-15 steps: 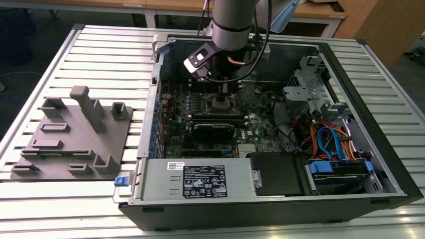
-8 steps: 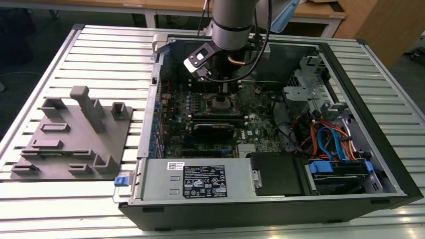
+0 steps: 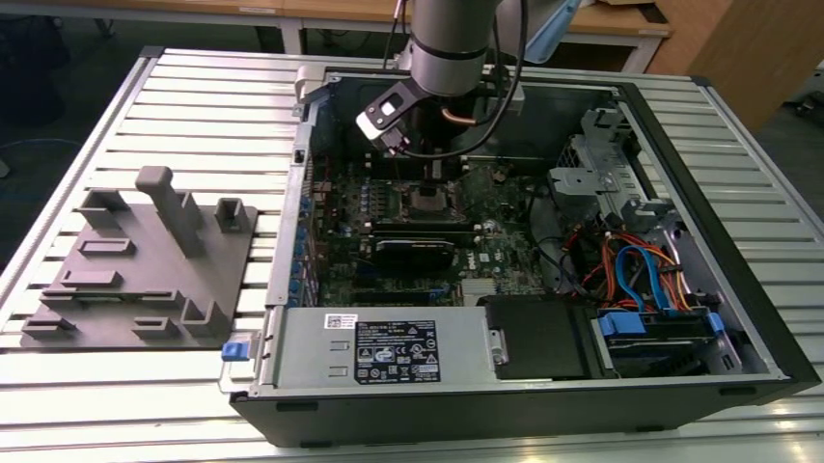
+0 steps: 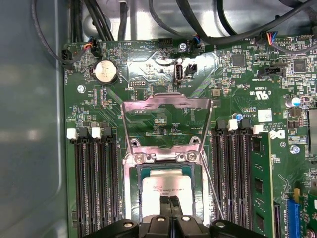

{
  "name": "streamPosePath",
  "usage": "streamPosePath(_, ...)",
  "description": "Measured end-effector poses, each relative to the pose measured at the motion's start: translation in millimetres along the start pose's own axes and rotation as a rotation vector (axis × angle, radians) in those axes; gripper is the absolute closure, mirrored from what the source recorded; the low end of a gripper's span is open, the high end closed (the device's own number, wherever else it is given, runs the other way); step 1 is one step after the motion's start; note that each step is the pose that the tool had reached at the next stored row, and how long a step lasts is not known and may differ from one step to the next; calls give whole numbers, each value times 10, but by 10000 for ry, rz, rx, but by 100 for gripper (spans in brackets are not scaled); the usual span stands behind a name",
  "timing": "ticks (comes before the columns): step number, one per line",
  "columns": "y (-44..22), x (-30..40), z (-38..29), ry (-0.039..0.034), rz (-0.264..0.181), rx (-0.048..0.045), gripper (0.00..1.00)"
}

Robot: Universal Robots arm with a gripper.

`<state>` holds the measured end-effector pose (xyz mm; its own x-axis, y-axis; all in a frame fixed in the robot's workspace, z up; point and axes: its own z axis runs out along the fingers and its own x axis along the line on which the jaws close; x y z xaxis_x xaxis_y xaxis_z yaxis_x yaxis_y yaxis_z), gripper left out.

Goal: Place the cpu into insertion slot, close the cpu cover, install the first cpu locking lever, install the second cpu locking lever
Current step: 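Close the cpu cover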

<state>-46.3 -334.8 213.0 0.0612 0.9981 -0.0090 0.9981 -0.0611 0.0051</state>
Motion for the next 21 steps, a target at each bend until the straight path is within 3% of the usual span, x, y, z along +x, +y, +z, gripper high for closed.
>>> streamPosePath(13,0,0,-39,1,-10,-1,90)
streamPosePath(21,0,-1,-61,1,-283,-2,90)
